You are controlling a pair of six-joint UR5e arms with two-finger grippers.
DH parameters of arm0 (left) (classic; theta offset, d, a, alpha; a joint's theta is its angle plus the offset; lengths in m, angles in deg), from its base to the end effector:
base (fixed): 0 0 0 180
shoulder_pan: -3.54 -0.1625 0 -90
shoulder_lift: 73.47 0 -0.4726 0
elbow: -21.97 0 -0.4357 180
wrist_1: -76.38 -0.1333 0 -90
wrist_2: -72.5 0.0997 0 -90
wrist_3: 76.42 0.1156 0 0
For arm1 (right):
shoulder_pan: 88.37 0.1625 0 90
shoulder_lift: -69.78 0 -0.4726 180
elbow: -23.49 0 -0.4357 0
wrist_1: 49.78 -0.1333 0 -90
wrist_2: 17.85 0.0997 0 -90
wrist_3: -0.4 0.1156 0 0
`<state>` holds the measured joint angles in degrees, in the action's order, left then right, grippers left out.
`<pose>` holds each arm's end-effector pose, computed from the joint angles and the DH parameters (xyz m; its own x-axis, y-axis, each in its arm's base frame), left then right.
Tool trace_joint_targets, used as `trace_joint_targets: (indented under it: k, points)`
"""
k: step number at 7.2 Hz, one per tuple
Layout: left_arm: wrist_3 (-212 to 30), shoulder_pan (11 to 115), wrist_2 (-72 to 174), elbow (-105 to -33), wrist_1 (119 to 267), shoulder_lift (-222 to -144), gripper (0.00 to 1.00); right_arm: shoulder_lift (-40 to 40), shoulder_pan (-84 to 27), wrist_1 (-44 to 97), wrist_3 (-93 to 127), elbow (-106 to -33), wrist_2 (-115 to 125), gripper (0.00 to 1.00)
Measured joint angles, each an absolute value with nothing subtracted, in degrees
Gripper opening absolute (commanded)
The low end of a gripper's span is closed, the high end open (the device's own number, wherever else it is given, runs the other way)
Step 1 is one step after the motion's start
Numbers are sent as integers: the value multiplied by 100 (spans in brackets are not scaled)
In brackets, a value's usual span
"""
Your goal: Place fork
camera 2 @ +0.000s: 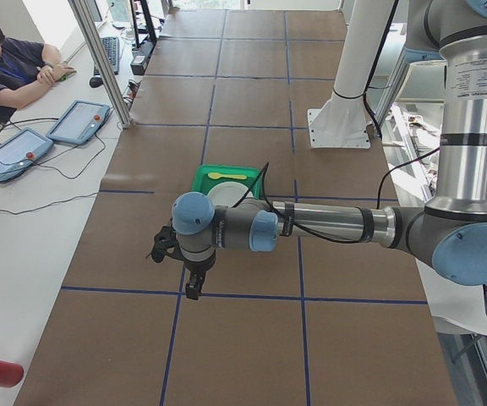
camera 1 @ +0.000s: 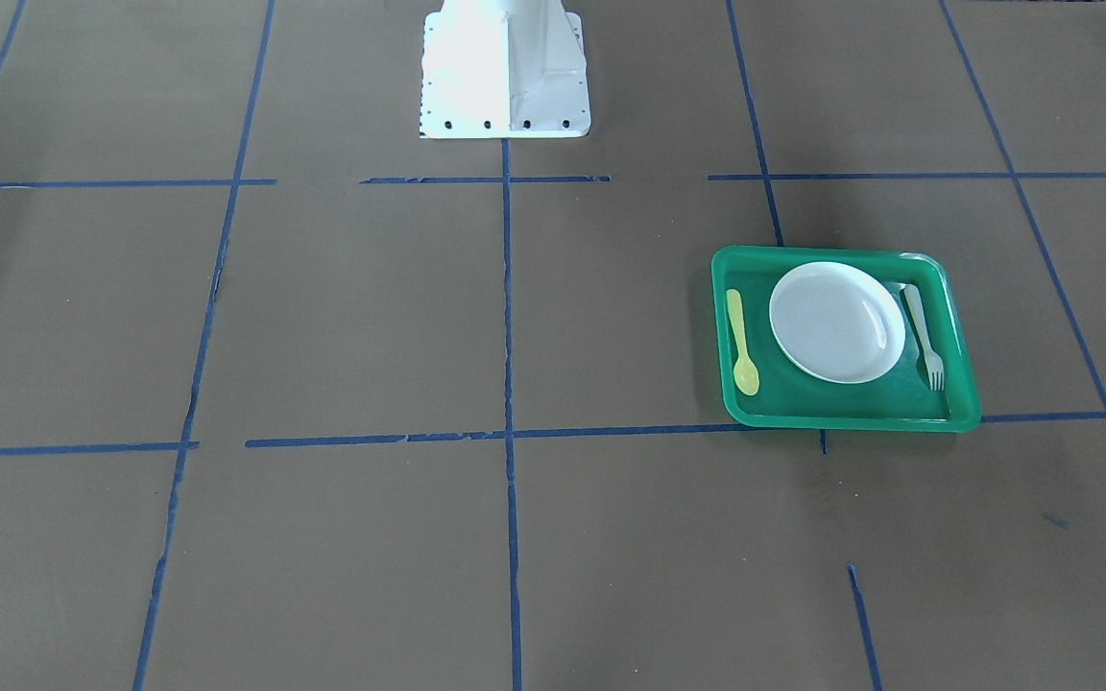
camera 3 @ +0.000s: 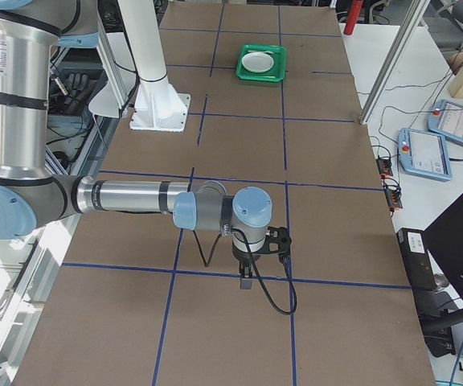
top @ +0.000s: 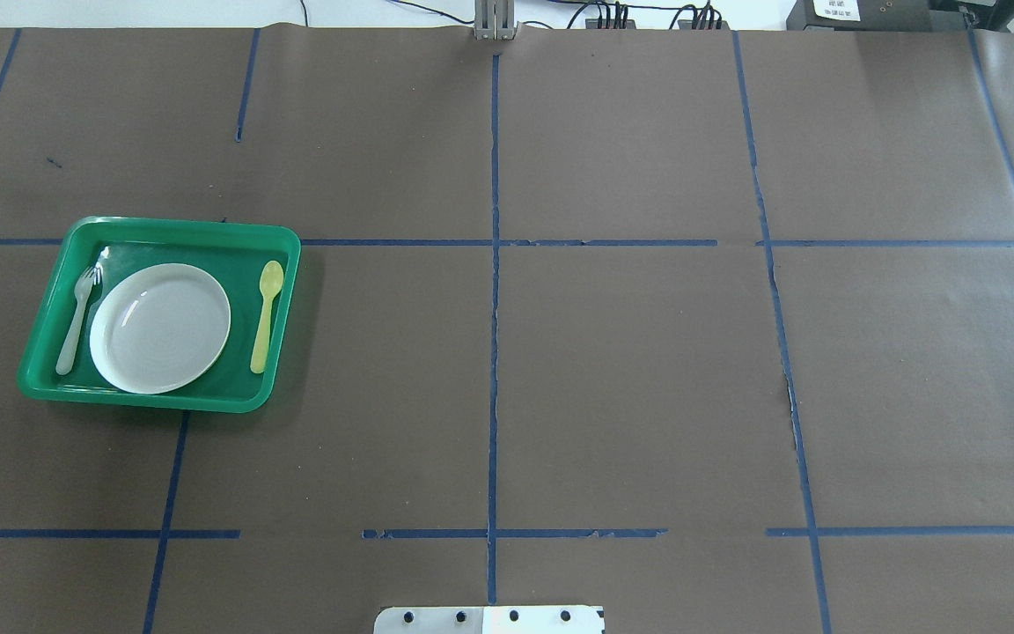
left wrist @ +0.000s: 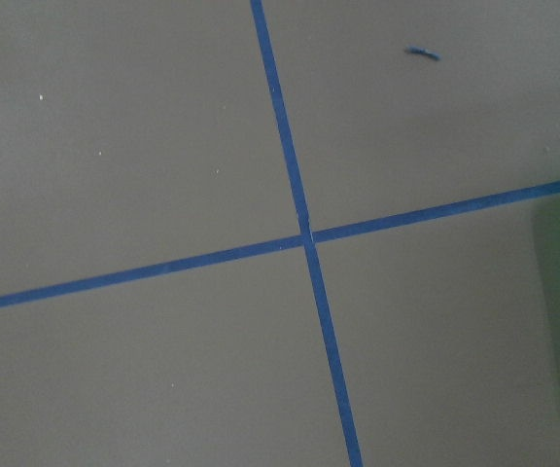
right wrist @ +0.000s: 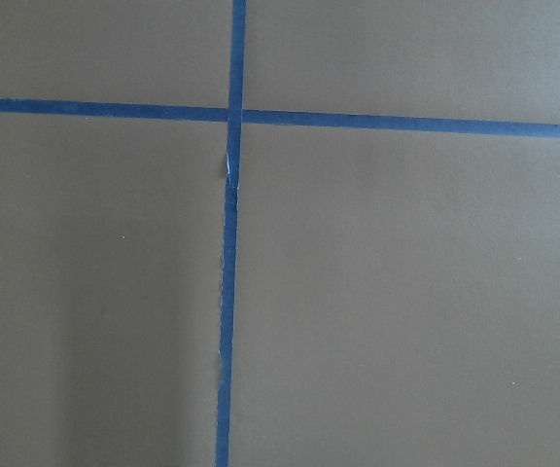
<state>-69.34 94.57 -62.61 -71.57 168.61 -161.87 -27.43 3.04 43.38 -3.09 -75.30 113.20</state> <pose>-0.0609 -0.5266 0.6943 0.7034 0.1614 -0.6922 -0.0693 0.9848 0.1593 0.0690 -0.4719 0.7092 0.7536 -0.0242 0.6569 0.0213 0.9997 0.0124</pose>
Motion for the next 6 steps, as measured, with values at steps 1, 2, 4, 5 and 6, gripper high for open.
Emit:
trace_joint_targets:
  k: [1, 2, 4, 5, 6]
  points:
    - [-6941, 9482, -6285, -7125, 16855, -16137, 100, -2743, 304, 4338, -310, -7530, 11320, 100]
    - [-6945, 9492, -6287, -7101, 16851, -16098, 100, -2743, 304, 4338, -311, -7530, 11320, 100]
    - [-6947, 9496, -6278, -7072, 16849, -16057, 100, -2743, 304, 4338, -308, -7530, 11320, 100]
    - [-6948, 9496, -6277, -7059, 16848, -16045, 100, -2743, 304, 4338, -309, -7530, 11320, 100]
    - [-6948, 9497, -6277, -7051, 16848, -16032, 100, -2743, 304, 4338, -311, -7530, 11320, 100]
